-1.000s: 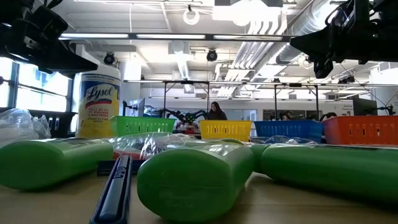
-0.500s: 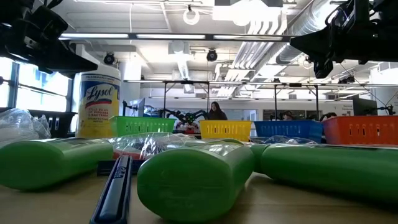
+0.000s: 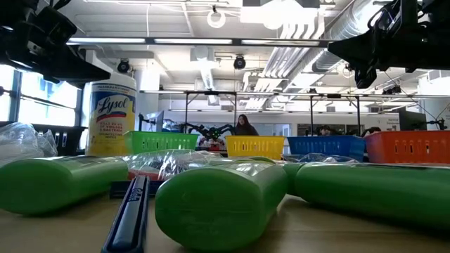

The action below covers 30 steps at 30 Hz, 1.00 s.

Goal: Pick & Place Travel size toiletries

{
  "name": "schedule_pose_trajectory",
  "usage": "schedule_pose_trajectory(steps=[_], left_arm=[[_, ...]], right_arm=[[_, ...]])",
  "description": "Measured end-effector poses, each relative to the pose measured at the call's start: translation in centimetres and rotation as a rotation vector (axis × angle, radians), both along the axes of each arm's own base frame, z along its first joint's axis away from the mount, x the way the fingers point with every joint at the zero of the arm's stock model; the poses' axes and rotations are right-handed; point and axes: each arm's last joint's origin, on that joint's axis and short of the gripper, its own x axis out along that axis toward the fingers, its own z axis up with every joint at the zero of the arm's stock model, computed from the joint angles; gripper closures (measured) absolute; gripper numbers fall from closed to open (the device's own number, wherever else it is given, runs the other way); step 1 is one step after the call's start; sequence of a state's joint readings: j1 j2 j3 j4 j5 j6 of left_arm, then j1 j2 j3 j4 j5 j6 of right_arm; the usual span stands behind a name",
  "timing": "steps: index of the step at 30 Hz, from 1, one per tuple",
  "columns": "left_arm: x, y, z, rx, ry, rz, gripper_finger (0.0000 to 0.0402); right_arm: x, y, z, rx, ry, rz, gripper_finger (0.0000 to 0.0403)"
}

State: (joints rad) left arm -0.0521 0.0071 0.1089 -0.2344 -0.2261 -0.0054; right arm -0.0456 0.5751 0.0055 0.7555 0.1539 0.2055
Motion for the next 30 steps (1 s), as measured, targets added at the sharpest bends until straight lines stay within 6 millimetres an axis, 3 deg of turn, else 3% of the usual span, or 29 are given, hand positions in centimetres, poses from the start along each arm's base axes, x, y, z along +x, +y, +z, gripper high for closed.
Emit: schedule_pose_trajectory(steps=[24,30], left_arm=[[0.00,0.00,0.04,0.002,-0.004,0.001,0.0402],[0.10,0.01,0.52,0.076,-0.053,-0.002,0.0402]], right_arm=[[0.00,0.00,0.02,0.000,-0.002,-0.001,0.0400],[-0.01,0.00,0.03,0.000,-0.003,0.000,0.0400]])
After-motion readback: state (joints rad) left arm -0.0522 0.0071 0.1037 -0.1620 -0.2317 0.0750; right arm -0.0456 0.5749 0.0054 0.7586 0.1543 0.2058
